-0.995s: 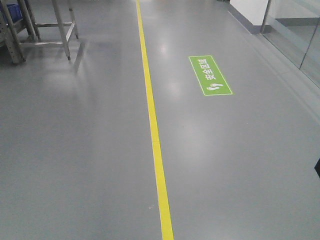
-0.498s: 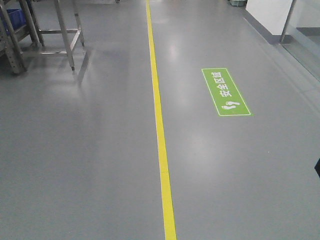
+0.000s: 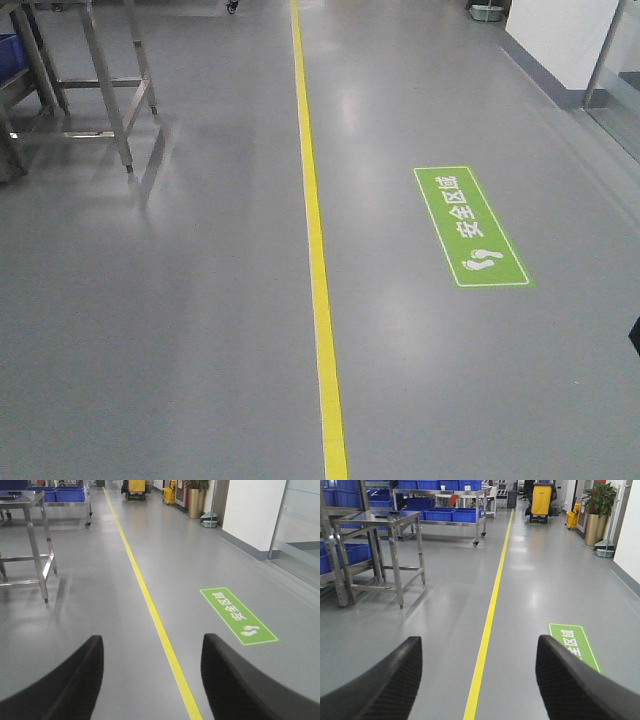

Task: Move and align brake pads A on conveyor
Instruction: 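Drive forward along the yellow floor line past the green sign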

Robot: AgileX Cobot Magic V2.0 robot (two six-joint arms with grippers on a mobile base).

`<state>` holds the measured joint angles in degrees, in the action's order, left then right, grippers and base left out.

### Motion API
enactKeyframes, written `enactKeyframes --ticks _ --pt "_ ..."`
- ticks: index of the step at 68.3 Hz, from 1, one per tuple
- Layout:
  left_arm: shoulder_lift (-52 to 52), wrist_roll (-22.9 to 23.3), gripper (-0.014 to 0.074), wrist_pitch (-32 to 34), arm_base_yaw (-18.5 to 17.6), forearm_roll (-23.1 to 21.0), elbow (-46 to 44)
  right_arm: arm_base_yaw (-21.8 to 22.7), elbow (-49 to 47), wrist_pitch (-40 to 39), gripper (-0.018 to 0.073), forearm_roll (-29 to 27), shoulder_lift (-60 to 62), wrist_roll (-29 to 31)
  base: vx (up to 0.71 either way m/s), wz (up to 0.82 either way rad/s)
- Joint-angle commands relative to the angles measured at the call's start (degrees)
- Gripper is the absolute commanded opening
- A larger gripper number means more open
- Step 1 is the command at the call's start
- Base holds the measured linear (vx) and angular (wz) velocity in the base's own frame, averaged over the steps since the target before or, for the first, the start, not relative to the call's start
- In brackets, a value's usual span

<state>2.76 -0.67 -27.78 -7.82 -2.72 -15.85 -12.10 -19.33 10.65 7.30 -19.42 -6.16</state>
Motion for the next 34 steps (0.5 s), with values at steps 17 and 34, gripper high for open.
enactKeyframes --ticks 17,34 --pt "0.80 0.04 0.0407 4.03 -0.01 -0.38 -1.59 0.11 -1.65 -4.24 0.0471 0.40 -0.50 0.35 0.73 -0.01" --pt "0.92 0.04 0.0407 3.95 -0.01 -0.38 -1.59 0.11 -1.65 -4.24 0.0471 0.43 -0.65 0.35 0.79 0.08"
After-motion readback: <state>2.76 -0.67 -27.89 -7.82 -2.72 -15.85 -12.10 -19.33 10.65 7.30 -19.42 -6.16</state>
